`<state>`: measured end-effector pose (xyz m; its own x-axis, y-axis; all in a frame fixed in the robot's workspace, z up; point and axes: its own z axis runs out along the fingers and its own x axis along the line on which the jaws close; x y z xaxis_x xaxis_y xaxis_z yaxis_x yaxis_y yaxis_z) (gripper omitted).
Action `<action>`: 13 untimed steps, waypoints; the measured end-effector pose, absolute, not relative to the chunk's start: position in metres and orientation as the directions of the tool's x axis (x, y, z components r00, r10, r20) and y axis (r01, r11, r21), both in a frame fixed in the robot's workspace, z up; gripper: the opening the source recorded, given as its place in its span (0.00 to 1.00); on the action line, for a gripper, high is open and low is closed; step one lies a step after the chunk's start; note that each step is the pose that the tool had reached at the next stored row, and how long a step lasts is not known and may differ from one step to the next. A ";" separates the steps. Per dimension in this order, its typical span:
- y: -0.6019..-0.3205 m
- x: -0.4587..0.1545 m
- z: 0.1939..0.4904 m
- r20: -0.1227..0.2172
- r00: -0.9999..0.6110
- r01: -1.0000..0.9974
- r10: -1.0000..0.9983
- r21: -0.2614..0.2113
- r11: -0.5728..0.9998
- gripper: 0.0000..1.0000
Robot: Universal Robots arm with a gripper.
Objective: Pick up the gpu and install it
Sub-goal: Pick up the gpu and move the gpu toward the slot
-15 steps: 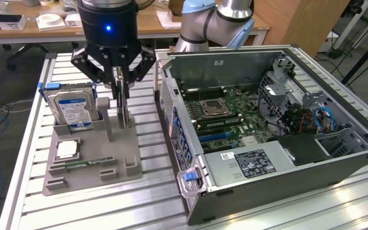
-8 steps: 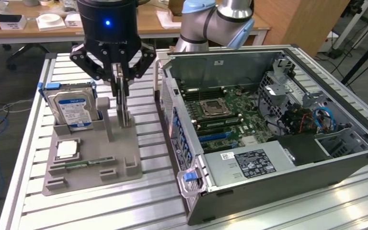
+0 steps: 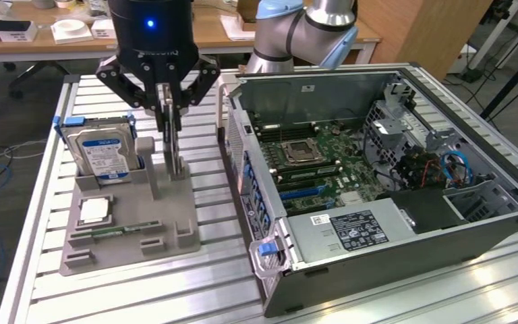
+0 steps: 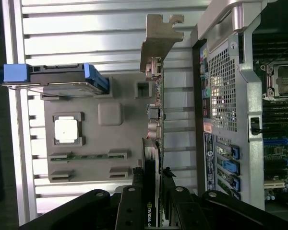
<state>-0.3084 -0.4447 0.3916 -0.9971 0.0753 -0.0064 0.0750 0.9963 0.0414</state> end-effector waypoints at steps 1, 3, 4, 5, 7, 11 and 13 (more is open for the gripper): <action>-0.445 -0.308 0.393 -0.006 -0.997 0.075 0.075 0.041 0.996 0.26; -0.445 -0.308 0.395 -0.006 -0.997 0.075 0.075 0.041 0.996 0.26; -0.445 -0.308 0.396 -0.006 -0.997 0.075 0.075 0.041 0.996 0.26; -0.445 -0.308 0.397 -0.006 -0.997 0.075 0.075 0.041 0.996 0.26; -0.445 -0.308 0.398 -0.006 -0.997 0.075 0.075 0.041 0.996 0.26; -0.445 -0.308 0.402 -0.006 -0.997 0.075 0.075 0.041 0.996 0.26; -0.445 -0.308 0.404 -0.006 -0.997 0.075 0.075 0.041 0.996 0.26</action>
